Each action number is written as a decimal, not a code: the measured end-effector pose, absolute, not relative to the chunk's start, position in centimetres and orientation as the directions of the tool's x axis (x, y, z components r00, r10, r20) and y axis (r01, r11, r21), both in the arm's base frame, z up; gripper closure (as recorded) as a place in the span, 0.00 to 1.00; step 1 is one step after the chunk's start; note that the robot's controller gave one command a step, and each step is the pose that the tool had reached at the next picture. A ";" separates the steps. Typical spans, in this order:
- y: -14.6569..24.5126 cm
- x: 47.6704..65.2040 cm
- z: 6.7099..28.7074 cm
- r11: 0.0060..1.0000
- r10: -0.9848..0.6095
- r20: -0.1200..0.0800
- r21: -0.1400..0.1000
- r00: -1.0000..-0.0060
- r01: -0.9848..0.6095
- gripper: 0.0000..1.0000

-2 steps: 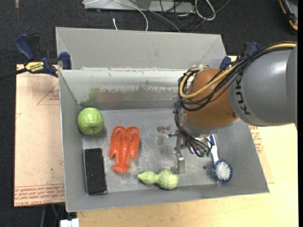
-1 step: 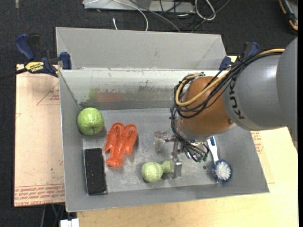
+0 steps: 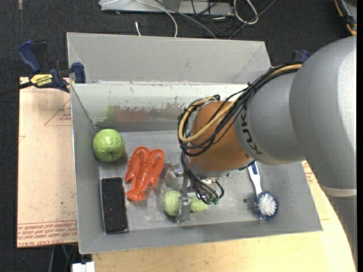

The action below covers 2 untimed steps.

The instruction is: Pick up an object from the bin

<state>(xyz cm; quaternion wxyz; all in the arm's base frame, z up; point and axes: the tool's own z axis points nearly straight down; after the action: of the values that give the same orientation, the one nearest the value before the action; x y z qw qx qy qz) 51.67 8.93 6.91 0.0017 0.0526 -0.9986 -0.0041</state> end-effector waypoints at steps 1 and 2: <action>4.8 52.2 7.0 0.983 -0.185 -0.007 0.002 -0.983 -0.185 1.00; 4.8 52.2 7.0 0.983 -0.185 -0.007 0.002 -0.983 -0.185 1.00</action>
Offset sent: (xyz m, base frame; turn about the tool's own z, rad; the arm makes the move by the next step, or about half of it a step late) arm 0.0000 0.0000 0.0000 0.0000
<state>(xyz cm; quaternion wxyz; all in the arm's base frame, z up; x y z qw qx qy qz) 52.15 4.81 7.03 -0.0035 0.0929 -0.9957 -0.0014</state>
